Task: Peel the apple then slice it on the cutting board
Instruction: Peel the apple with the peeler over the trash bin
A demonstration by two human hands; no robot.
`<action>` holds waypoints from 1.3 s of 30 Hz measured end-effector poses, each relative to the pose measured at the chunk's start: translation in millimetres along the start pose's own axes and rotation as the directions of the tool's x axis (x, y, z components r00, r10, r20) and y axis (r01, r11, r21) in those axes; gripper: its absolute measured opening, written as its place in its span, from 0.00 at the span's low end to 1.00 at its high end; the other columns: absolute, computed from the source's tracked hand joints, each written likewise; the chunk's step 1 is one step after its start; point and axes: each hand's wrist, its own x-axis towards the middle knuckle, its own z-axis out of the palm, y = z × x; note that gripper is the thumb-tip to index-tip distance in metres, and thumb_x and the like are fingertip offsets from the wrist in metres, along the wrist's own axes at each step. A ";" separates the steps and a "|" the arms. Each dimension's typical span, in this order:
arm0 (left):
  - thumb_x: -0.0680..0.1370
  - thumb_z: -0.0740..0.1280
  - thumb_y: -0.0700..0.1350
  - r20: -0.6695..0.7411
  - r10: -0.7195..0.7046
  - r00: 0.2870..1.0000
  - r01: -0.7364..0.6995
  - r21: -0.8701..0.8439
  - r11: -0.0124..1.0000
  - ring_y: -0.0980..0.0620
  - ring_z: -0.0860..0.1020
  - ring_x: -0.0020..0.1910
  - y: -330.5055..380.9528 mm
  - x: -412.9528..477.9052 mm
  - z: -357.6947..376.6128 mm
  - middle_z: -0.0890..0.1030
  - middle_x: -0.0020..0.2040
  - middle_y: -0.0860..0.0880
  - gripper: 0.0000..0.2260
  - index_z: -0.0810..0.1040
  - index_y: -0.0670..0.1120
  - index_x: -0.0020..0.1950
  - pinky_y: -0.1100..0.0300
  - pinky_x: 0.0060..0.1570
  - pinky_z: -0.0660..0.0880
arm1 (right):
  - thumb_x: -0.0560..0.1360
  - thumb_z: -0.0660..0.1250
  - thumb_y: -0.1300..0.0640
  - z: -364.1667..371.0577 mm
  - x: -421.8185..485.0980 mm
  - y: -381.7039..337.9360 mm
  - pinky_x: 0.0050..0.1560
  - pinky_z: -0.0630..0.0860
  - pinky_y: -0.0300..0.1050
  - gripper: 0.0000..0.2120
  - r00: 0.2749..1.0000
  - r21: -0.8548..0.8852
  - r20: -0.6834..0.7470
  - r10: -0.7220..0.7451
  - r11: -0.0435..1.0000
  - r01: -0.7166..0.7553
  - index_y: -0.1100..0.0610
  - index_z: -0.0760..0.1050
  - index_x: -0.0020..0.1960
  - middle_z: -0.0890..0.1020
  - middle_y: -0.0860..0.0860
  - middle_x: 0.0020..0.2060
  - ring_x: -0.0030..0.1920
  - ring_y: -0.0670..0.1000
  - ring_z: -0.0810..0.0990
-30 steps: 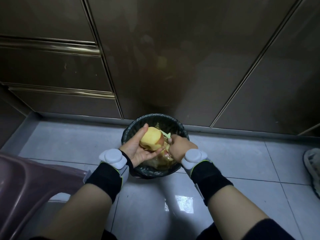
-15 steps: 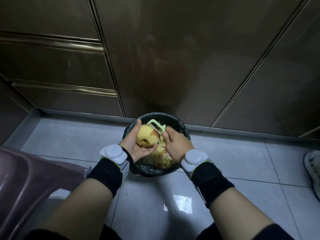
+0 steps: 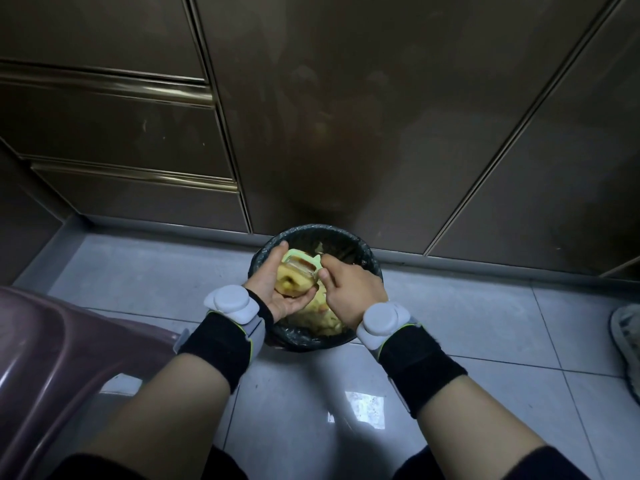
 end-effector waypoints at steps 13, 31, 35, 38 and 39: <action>0.69 0.74 0.60 -0.047 -0.025 0.999 0.025 -0.011 1.000 0.43 0.84 0.47 1.1 4.6 -1.2 0.84 0.53 0.42 0.27 0.79 0.45 0.62 0.45 0.40 0.81 | 0.82 0.50 0.48 -2.1 1.1 0.7 0.43 0.72 0.51 0.08 1.000 -0.017 -0.020 -0.015 1.000 0.014 0.49 0.66 0.54 0.81 0.53 0.44 0.46 0.61 0.78; 0.71 0.75 0.56 -0.059 -0.011 0.998 0.010 -0.019 1.000 0.37 0.79 0.53 4.3 3.9 -2.6 0.79 0.58 0.38 0.24 0.75 0.44 0.60 0.42 0.42 0.81 | 0.82 0.49 0.49 -1.1 9.0 15.1 0.43 0.70 0.48 0.10 0.974 0.007 0.067 0.214 0.977 -0.215 0.53 0.66 0.52 0.81 0.56 0.46 0.45 0.59 0.77; 0.71 0.74 0.56 -0.061 -0.015 0.998 0.014 -0.022 1.000 0.38 0.79 0.51 3.6 4.0 -1.9 0.80 0.56 0.38 0.22 0.75 0.44 0.58 0.42 0.42 0.81 | 0.82 0.50 0.49 3.7 9.3 12.6 0.42 0.70 0.48 0.11 0.974 0.000 0.038 0.225 0.974 -0.225 0.54 0.67 0.53 0.81 0.56 0.47 0.45 0.59 0.78; 0.71 0.74 0.56 -0.098 -0.011 0.995 0.008 -0.039 0.999 0.37 0.78 0.52 4.7 5.8 -3.3 0.78 0.57 0.39 0.23 0.74 0.45 0.59 0.42 0.39 0.81 | 0.79 0.56 0.51 9.7 12.5 19.1 0.43 0.69 0.46 0.12 0.935 -0.125 0.113 0.336 0.938 -0.322 0.54 0.70 0.59 0.82 0.54 0.52 0.51 0.58 0.80; 0.71 0.74 0.56 -0.110 -0.014 0.994 0.009 -0.045 0.999 0.37 0.78 0.52 5.6 6.8 -4.6 0.78 0.58 0.39 0.24 0.74 0.45 0.60 0.42 0.38 0.81 | 0.79 0.56 0.51 11.3 13.1 21.1 0.43 0.68 0.45 0.12 0.923 -0.137 0.132 0.362 0.929 -0.345 0.54 0.70 0.60 0.81 0.54 0.52 0.52 0.57 0.80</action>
